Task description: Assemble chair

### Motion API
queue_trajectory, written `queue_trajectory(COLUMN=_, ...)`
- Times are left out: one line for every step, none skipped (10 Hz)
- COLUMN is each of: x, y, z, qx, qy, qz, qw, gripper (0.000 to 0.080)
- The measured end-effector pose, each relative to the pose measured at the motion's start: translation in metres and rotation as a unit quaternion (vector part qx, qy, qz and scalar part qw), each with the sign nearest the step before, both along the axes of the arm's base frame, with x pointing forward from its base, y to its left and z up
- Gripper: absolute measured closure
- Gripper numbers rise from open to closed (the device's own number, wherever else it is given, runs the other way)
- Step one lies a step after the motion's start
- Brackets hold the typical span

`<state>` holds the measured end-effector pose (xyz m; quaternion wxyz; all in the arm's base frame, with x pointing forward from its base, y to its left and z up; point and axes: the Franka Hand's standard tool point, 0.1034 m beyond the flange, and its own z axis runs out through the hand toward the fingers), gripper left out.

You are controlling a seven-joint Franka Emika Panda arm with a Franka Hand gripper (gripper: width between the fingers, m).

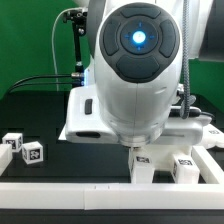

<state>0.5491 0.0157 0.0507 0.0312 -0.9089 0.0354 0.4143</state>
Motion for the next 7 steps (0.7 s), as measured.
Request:
queue_trajectory(x=0.001, y=0.009, z=-0.004, qx=0.002, qy=-0.002, qz=0.009, qw=1.0, gripper=0.0769)
queue_trajectory(x=0.0, y=0.017, z=-0.007, qx=0.0, qy=0.0, qz=0.006, qw=1.0, gripper=0.0769)
queue_trajectory(x=-0.001, y=0.021, z=-0.01, qx=-0.002, qy=0.001, qz=0.005, qw=1.0, gripper=0.0769)
queue_trajectory(x=-0.001, y=0.022, z=-0.015, qx=-0.005, qy=0.002, qz=0.002, qw=1.0, gripper=0.0769)
queue_trajectory(x=-0.002, y=0.024, z=-0.02, qx=-0.007, qy=0.002, qz=0.0, qw=1.0, gripper=0.0769)
queue_trajectory(x=-0.002, y=0.024, z=-0.022, qx=-0.005, qy=0.003, qz=0.002, qw=1.0, gripper=0.0768)
queue_trajectory(x=-0.002, y=0.024, z=-0.022, qx=0.002, qy=0.002, qz=0.007, qw=1.0, gripper=0.0768)
